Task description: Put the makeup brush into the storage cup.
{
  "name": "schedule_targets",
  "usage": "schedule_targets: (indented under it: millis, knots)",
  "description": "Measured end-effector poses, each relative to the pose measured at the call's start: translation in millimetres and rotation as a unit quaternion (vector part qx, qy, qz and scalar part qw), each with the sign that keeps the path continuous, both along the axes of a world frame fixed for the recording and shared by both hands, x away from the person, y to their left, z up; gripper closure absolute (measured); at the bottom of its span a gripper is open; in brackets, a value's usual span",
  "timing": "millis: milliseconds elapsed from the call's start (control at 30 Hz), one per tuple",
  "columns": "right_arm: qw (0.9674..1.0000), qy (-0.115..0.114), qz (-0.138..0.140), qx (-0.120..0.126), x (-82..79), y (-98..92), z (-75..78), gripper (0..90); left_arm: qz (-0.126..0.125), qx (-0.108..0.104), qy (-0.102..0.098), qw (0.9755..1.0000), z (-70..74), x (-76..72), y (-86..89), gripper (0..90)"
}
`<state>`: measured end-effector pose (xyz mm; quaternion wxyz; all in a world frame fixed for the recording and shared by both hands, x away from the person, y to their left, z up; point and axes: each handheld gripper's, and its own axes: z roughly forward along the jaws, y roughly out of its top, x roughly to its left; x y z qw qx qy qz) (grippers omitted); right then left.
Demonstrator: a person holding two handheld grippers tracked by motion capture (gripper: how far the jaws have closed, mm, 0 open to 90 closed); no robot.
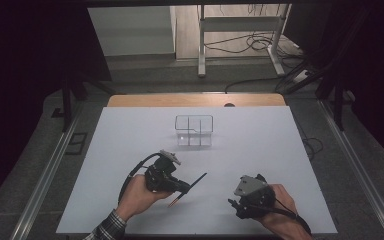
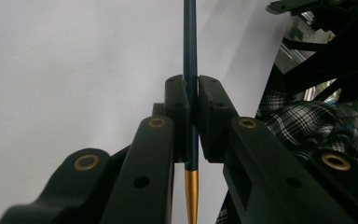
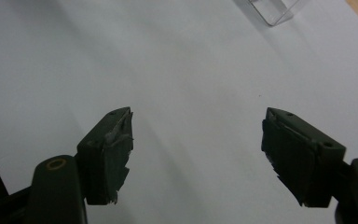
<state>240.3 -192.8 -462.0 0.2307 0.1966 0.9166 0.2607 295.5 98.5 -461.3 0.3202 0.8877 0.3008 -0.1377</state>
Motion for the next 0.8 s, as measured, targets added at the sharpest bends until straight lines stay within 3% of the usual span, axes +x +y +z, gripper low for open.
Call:
schedule_targets:
  millis: [333, 800]
  knots:
    - [0.9991, -0.025, 0.03, -0.016, 2.0, 12.5, 0.7, 31.7, -0.006, 0.0, 0.008, 0.9999, -2.2, -0.1, -7.8, 83.9]
    - [0.996, -0.042, 0.071, -0.035, 4.0, 32.2, -2.9, 38.8, -0.016, 0.008, 0.016, 0.9997, -4.9, -0.3, -17.7, 83.9]
